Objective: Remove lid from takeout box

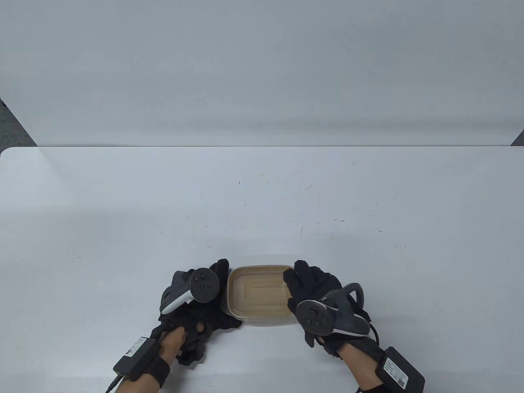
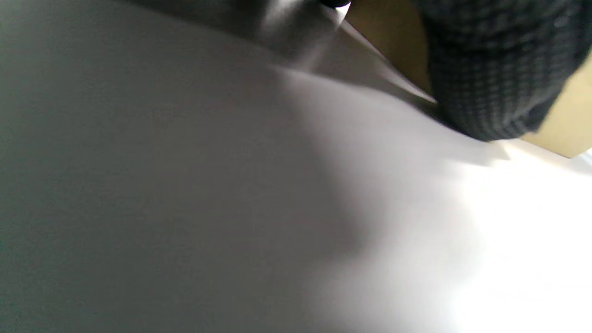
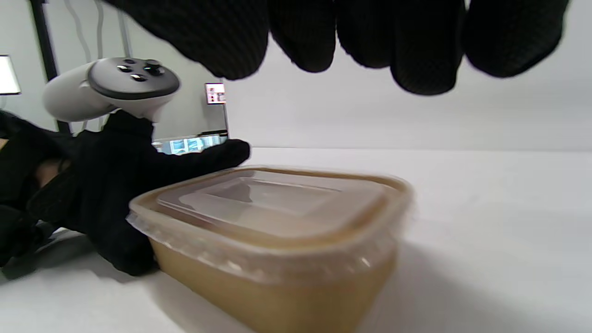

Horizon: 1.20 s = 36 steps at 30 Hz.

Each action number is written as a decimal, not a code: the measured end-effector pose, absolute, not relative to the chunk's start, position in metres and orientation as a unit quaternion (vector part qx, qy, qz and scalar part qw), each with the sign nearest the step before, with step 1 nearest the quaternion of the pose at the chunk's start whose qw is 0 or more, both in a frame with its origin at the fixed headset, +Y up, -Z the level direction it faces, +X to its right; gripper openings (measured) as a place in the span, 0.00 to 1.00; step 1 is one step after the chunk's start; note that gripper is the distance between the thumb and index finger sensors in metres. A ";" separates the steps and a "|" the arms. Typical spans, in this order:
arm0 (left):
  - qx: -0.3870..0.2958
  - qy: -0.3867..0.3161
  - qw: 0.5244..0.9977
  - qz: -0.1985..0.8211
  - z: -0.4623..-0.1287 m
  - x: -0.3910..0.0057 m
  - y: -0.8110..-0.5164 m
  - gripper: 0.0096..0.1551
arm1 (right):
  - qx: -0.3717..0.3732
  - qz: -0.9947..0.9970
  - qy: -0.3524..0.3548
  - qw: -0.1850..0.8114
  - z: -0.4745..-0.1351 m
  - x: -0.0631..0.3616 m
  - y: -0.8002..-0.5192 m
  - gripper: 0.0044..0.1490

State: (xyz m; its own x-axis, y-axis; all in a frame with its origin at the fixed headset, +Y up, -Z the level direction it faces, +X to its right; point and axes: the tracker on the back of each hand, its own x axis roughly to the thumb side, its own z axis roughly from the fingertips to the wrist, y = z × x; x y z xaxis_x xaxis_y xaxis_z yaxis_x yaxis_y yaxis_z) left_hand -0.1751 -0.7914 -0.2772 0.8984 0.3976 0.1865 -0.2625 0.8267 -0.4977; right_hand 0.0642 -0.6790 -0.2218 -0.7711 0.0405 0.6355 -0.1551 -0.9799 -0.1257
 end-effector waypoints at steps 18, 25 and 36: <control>-0.240 -0.141 0.939 0.201 -0.278 -0.168 -0.792 0.90 | 0.465 0.855 -0.146 -0.177 -0.189 -0.032 -0.757 0.32; -0.240 -0.130 0.940 0.205 -0.277 -0.166 -0.793 0.90 | 0.433 0.890 -0.122 -0.075 -0.202 -0.021 -0.742 0.28; -0.253 -0.128 0.935 0.214 -0.279 -0.168 -0.795 0.91 | 0.294 0.887 -0.152 0.321 -0.237 0.052 -0.699 0.26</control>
State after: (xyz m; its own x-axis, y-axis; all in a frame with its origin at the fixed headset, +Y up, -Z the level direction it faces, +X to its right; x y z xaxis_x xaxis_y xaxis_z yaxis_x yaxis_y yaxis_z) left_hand -0.1678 -0.7949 -0.2786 0.8763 0.4639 0.1303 -0.3346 0.7804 -0.5283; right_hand 0.0525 -0.6990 -0.2367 -0.6205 0.4802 0.6200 -0.6591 -0.7478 -0.0803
